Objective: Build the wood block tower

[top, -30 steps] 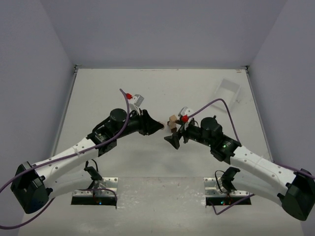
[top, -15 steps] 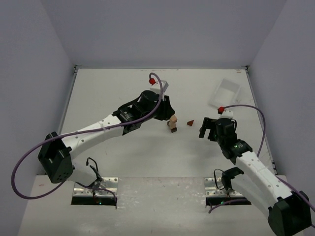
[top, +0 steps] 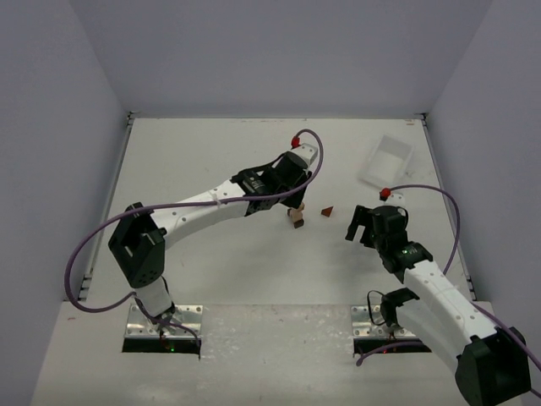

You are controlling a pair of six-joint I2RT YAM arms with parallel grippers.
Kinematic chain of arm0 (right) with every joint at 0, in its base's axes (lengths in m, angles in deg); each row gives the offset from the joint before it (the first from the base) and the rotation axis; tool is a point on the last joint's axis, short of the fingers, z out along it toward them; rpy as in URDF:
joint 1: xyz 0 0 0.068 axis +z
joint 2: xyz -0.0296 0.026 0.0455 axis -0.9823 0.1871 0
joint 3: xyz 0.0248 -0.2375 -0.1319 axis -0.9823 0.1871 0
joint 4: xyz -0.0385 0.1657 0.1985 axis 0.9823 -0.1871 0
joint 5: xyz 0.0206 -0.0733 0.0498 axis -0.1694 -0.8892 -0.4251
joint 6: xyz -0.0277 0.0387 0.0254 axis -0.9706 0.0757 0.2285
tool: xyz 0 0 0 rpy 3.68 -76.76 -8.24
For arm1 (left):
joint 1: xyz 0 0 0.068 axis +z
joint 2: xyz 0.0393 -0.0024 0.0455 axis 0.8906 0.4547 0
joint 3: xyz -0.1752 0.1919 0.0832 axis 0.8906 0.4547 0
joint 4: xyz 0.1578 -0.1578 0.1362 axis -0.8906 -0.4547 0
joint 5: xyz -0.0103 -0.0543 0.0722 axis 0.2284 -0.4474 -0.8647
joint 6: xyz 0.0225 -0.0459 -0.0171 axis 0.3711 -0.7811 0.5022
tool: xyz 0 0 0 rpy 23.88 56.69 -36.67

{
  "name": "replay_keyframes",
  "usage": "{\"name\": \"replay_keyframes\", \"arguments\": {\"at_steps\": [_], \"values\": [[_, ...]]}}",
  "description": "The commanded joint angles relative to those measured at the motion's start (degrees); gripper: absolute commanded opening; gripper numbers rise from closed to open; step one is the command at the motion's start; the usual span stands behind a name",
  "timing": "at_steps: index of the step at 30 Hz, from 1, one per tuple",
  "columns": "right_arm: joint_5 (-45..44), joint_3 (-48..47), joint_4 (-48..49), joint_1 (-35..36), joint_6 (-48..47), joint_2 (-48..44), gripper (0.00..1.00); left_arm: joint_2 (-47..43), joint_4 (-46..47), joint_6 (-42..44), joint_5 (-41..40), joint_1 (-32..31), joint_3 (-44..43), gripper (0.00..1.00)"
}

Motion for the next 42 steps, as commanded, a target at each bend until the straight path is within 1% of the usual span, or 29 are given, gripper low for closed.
{"name": "replay_keyframes", "arguments": {"at_steps": [1,14,18,23,42], "values": [[-0.9,0.2,1.1,-0.3,1.0,-2.0,0.99,1.7,-3.1,2.3,0.6,-0.4,-5.5,0.00],[-0.8,0.4,0.9,-0.3,0.9,-3.0,0.99,3.8,-4.3,2.3,1.7,-0.4,-6.8,0.02],[-0.9,0.4,0.7,-0.3,0.7,-2.9,0.99,3.9,-3.9,2.3,3.7,-0.4,-7.0,0.04],[-1.0,0.4,0.5,-0.3,0.7,-3.3,0.99,4.5,-3.9,2.0,4.2,-0.4,-6.9,0.04],[-0.9,0.4,0.4,-0.3,0.4,-3.6,0.99,5.0,-3.8,1.7,1.9,-0.4,-6.8,0.05]]}}
